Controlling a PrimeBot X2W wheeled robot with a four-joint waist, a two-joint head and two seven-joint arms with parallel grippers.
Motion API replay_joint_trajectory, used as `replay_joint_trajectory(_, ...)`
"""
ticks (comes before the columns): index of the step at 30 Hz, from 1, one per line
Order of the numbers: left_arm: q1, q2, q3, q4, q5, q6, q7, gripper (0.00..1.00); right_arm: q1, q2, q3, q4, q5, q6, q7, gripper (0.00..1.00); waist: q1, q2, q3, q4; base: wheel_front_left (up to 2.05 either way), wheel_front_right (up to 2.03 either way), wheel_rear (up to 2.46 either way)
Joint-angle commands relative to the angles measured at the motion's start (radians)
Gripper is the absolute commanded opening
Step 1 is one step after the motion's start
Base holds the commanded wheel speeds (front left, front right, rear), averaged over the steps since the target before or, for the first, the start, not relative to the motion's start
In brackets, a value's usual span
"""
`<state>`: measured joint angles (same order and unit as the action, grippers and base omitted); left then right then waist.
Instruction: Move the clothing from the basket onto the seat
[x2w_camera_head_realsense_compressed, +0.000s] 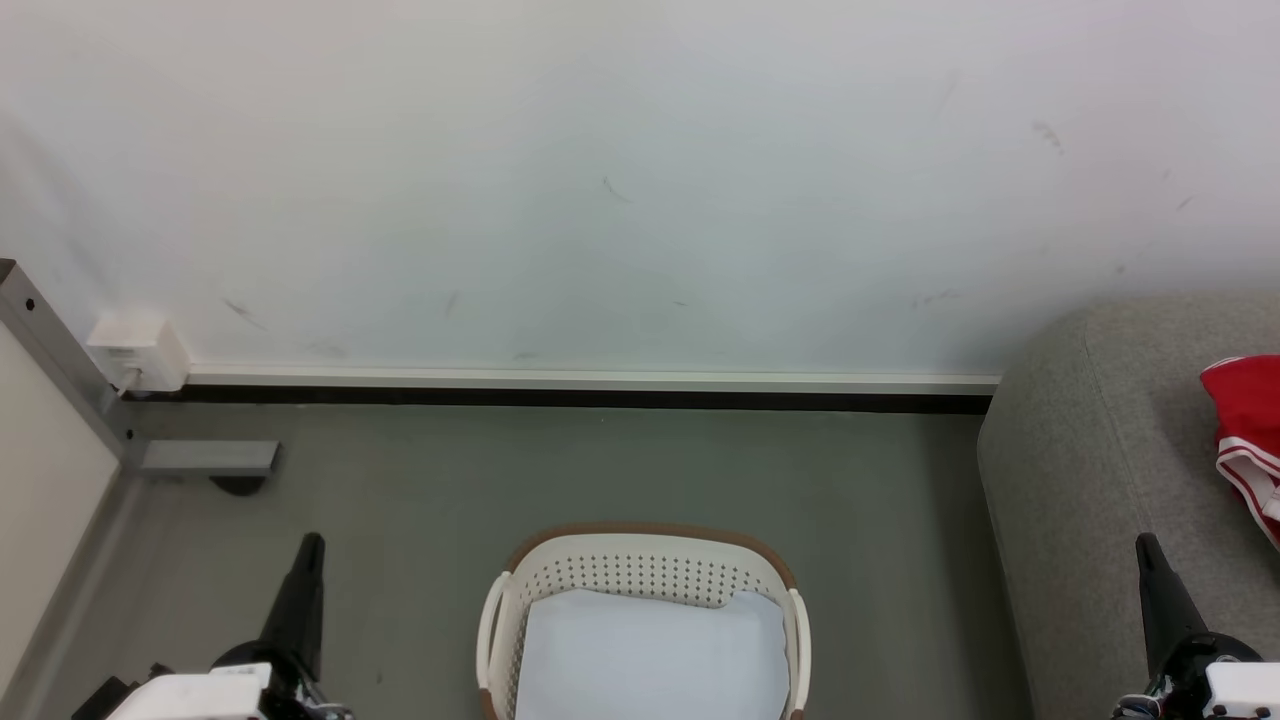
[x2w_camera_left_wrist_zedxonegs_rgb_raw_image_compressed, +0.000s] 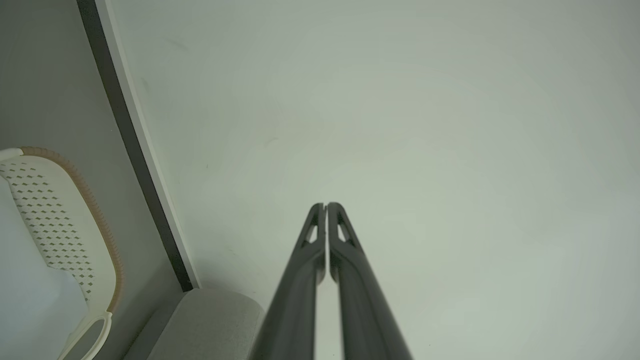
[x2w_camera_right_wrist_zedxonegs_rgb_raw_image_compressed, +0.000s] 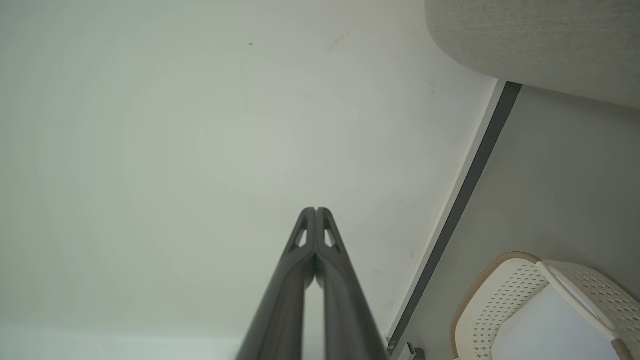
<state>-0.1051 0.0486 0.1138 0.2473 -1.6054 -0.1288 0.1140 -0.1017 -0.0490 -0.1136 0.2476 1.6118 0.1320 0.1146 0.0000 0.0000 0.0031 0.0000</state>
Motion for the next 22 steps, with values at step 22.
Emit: replay_joint_trajectory(22, -0.007, 0.002, 0.002, -0.004, -0.014, -0.005, 0.004, 0.0, -0.012, 0.0, -0.003, -0.005, 0.002, -0.002, 0.003, 0.0, 0.0, 0.0, 0.0, 0.0, 0.0, 0.0, 0.0)
